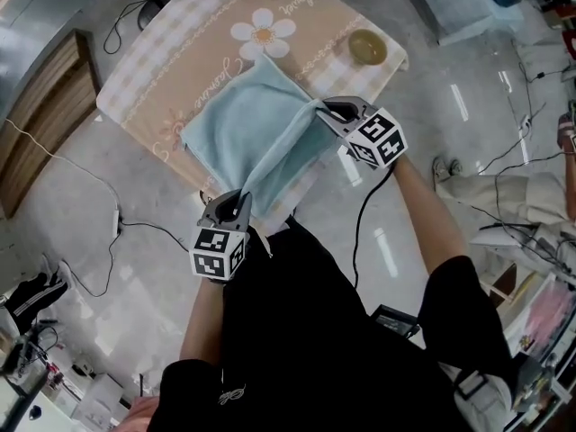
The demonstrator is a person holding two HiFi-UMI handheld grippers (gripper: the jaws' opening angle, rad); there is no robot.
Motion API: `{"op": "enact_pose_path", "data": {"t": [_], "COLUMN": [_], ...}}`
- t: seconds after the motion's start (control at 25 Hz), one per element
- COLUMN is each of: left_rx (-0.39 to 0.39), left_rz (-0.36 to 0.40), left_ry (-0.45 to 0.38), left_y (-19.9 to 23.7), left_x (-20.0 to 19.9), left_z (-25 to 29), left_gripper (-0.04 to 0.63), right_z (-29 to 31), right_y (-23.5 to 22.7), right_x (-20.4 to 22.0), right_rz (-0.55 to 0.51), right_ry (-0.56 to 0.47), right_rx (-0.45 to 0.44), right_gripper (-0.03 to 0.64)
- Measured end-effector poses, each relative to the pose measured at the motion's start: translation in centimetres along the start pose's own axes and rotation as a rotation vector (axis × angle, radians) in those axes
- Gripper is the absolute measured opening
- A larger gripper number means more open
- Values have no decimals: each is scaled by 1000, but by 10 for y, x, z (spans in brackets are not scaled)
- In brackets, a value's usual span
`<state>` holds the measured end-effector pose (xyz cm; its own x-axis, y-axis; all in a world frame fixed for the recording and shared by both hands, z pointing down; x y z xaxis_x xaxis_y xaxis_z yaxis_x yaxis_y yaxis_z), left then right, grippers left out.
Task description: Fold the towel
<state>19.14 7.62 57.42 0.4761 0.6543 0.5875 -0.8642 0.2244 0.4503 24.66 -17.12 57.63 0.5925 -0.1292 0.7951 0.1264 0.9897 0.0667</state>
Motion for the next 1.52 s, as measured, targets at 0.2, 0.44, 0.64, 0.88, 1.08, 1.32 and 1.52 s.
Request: {"op": "enact_pose_path", "data": {"t": [0.2,0.44,0.64,0.88,1.08,1.32,1.52], "left_rx": [-27,-68,2,50,-9,-46,-50], "left_rz": [42,36,-19,-64,-116,-163,-246], "left_ry": [47,101,167,134,54,-20,-96], "left_y": [-6,1,-10,-9,17,32,52], "left_x": [18,38,57,50,28,3,-19], "left_z": [10,26,33,12,-7,-21,-24], "left_gripper": [35,35,146,261,261,261,261], "right_z": [-9,-7,-8,-28,-48,-72,-59], "right_y": [10,17,31,35,20,-11,-13], "right_x": [24,47,72,85,62,29,3], "right_rz": [32,29,23,27,86,134,58], "right_ry": [24,59,134,178,95,18,28], "right_rx": [-7,-7,-60,-76,-41,18,11], "right_gripper": [44,68,131,216,218,219,219]}}
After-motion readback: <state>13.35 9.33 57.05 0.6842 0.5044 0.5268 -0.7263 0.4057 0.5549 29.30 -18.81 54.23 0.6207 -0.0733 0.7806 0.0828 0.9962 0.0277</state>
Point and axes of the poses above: the fingertips, and each gripper's own axes: z forward along the fingers, y to its left, x out of its underside, the point moved 2 cm from there along -z, backward along the fingers, and after that the axes turned 12 degrees about -z, right-handed, at the moved point
